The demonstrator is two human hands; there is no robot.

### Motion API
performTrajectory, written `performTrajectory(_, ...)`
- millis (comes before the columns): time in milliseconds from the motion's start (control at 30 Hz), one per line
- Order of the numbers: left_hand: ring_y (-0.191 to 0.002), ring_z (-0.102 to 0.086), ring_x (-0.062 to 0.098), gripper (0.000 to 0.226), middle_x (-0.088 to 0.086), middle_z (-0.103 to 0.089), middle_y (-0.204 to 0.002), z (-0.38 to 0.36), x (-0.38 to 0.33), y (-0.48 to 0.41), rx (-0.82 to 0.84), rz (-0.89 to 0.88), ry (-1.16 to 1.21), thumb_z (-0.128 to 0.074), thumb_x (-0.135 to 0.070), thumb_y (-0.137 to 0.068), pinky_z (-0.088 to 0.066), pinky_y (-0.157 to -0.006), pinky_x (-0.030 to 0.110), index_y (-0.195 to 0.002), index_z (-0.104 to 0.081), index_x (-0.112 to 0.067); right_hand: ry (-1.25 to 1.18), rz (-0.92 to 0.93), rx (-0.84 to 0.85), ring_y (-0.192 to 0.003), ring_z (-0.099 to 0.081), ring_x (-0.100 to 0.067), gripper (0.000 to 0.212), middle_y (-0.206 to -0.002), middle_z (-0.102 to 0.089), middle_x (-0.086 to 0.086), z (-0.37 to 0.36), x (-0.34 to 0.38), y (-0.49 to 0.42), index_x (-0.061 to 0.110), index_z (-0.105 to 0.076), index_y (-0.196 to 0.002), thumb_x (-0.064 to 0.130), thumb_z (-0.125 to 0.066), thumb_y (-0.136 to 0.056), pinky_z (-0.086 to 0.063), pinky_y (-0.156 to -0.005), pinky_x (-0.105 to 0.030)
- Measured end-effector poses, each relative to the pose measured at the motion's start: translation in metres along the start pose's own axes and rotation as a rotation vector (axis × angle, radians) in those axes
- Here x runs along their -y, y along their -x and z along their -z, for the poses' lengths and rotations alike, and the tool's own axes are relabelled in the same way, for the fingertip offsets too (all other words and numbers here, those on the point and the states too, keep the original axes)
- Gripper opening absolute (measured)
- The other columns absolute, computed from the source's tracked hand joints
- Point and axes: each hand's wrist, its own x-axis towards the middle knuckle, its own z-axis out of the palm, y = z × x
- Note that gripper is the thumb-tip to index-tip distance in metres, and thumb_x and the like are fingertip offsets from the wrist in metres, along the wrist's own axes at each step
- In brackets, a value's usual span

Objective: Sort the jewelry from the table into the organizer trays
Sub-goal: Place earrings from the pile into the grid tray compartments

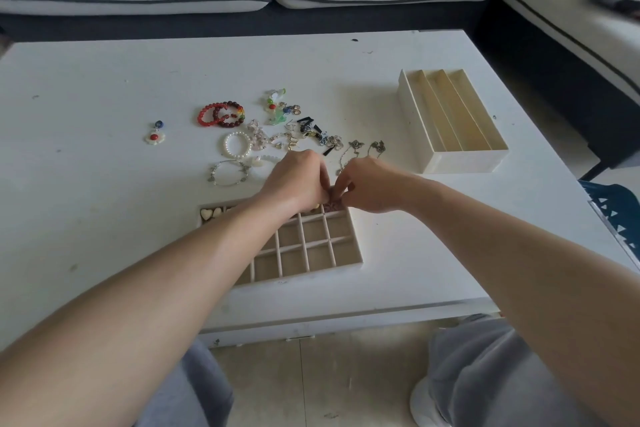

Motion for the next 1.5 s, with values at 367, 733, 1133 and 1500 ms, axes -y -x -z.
performTrajectory(367,-0.058,-0.047,0.029,0.042,0.002,-0.039,-0.063,0.0,-0.011,0.01,-0.023,-0.192,-0.383,-0.066,-0.01,-0.084,-0.038,-0.056,0.034,-0.054,-0.038,-0.019,0.016,0.01,0.016,-0.088,-0.058,-0.02,0.02,-0.08,-0.059,0.011,0.001,-0.001,0.003,0.036,-0.077,-0.108,0.032,-0.065,-0.093,-0.052,-0.084,-0.03)
performTrajectory(733,-0.056,-0.044,0.025,0.041,0.002,-0.037,-0.062,-0.004,-0.014,0.012,-0.064,-0.208,-0.438,-0.063,-0.015,-0.091,-0.037,-0.058,0.034,-0.059,-0.037,-0.017,0.033,0.028,0.024,-0.085,-0.056,-0.021,0.019,-0.078,-0.057,0.011,0.002,-0.001,0.006,0.038,-0.076,-0.109,0.039,-0.063,-0.096,-0.043,-0.074,-0.027)
performTrajectory(1133,-0.075,-0.064,0.011,0.027,-0.008,-0.068,-0.085,0.001,0.008,-0.006,-0.003,0.031,0.076,-0.09,-0.028,-0.072,-0.051,-0.065,0.029,-0.079,-0.064,-0.024,-0.018,0.052,0.003,-0.082,-0.053,-0.013,0.022,-0.076,-0.051,0.02,0.006,-0.003,0.006,0.033,-0.078,-0.107,0.025,-0.062,-0.094,-0.041,-0.076,-0.026)
performTrajectory(1500,-0.087,-0.067,0.011,0.011,-0.009,-0.073,-0.086,0.007,0.02,-0.008,0.15,0.041,0.21,-0.081,-0.032,-0.084,-0.05,-0.074,0.025,-0.086,-0.075,-0.023,-0.115,0.04,-0.045,-0.072,-0.049,-0.006,0.021,-0.074,-0.053,0.017,0.011,-0.002,0.007,0.031,-0.08,-0.097,0.02,-0.063,-0.092,-0.036,-0.063,-0.018)
